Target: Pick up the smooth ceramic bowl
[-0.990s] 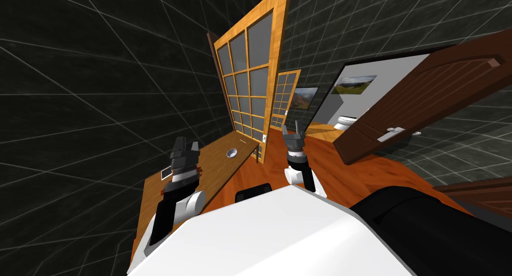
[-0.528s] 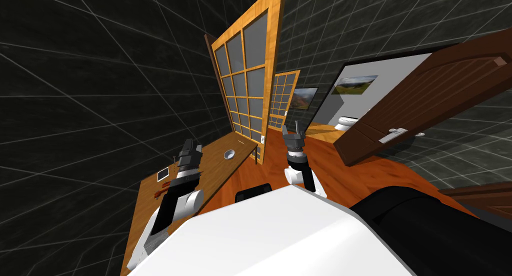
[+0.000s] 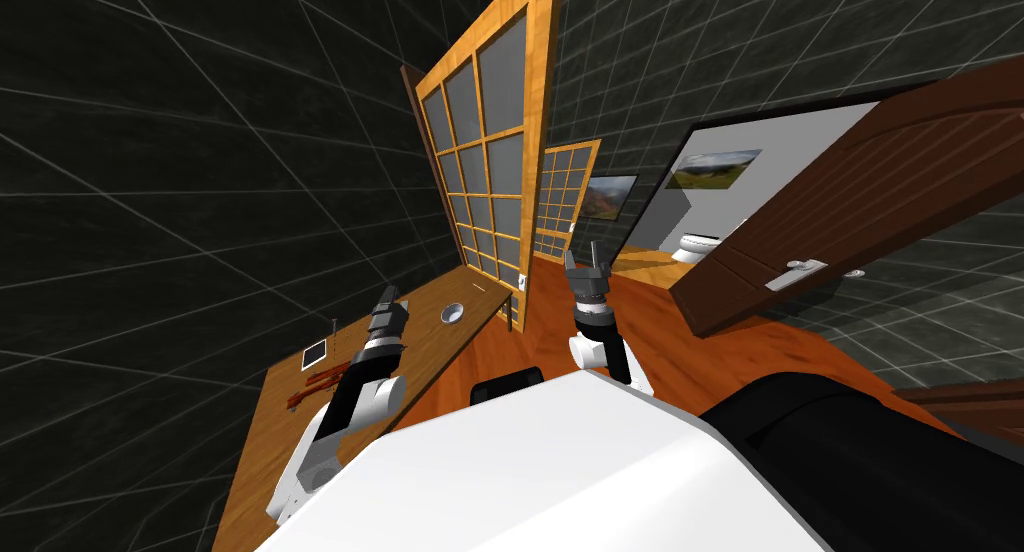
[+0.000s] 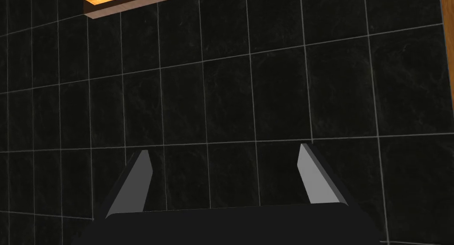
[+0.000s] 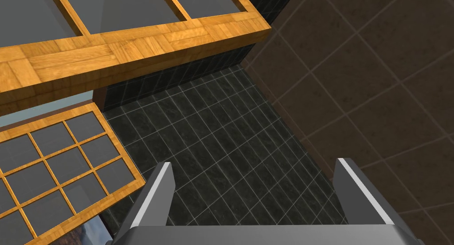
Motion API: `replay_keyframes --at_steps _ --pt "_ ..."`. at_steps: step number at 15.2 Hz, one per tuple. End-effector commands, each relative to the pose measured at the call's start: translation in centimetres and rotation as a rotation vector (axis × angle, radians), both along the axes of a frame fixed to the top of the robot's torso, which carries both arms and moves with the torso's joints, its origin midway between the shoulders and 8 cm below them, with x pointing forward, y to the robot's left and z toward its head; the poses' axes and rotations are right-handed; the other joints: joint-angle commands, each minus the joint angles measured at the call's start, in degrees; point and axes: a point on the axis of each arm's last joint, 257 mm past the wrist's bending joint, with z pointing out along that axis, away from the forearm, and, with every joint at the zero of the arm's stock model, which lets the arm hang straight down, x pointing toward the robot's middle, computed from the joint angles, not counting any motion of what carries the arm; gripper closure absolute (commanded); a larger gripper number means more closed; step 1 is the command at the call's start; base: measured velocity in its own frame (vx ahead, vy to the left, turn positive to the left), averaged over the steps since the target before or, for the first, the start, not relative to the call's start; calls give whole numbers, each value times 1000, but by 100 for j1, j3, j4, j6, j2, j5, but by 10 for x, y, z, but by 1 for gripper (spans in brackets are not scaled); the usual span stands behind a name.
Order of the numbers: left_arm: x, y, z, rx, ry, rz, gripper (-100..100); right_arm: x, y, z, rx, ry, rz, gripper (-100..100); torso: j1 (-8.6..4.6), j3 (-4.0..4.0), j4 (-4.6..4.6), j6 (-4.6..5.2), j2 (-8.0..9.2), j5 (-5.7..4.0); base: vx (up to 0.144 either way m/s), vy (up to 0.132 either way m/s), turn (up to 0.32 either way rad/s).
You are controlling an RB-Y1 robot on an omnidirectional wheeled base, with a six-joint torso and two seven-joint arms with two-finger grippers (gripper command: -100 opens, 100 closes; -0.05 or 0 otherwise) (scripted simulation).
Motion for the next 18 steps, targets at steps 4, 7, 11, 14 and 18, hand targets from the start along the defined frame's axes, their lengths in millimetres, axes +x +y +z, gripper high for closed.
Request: replay_keyframes --at_steps 4,7,11,14,18 --pt "10 22 -46 -33 140 35 -100 0 0 0 0 0 0 0 0 -2 -1 0 -4 1 64 -70 13" --pt "13 32 -66 -48 197 51 -100 0 0 0 0 0 0 0 6 1 1 0 2 2 45 -53 7" --pt "16 51 -105 -80 311 85 -100 0 0 0 0 0 0 0 1 -2 -1 0 -4 1 65 -71 10" --pt "16 61 -125 -97 370 103 -100 0 0 0 0 0 0 0 7 1 1 0 1 2 49 -50 3" --pt "12 81 -164 -135 484 142 -100 0 0 0 0 0 0 0 3 -1 0 0 -2 1 61 -66 0"
